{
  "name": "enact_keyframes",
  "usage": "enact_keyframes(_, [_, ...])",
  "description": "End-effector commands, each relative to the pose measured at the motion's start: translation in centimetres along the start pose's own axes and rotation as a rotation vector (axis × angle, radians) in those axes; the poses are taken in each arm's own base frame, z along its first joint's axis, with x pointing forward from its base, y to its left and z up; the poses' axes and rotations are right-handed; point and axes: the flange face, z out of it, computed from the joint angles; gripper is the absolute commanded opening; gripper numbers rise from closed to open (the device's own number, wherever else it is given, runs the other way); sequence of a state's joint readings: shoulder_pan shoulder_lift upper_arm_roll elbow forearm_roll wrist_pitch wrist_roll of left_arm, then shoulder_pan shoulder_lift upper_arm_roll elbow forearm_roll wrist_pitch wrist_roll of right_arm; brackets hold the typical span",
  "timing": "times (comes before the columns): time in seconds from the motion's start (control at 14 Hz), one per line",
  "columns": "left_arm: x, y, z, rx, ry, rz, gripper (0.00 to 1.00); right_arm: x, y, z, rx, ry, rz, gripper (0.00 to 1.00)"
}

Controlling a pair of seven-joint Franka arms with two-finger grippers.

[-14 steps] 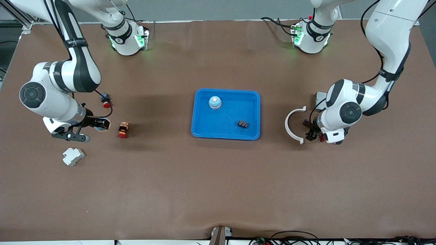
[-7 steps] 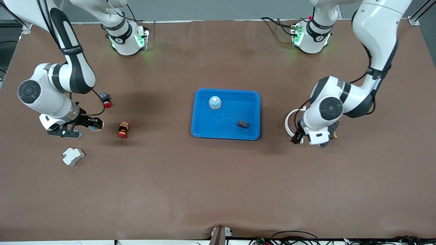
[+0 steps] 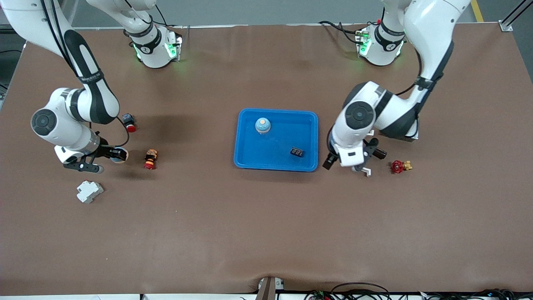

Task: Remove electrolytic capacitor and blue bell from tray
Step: 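Grasp the capacitor with the left gripper while the right gripper lowers the bell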

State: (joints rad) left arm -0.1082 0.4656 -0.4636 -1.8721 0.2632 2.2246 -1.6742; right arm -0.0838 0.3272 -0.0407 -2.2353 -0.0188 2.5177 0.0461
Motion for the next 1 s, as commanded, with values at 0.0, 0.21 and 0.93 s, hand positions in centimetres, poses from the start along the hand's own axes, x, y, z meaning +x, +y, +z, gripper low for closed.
enact_keyframes(0.0, [-3.4,2.2,1.4,0.009,-0.009,-0.055,1.0,0.3,0.3,1.2,0.006,0.003,0.001,0.0])
enact_keyframes(0.21, [-7.7,3.0,4.2,0.031,-0.01,-0.1,0.98,0.4,0.3,2.3,0.009,0.013,0.005,0.0])
enact_keyframes(0.93, [-11.2,3.1,9.1,0.008,-0.023,-0.16,0.71,0.7,0.8,3.9,0.012,0.024,0.03,0.75])
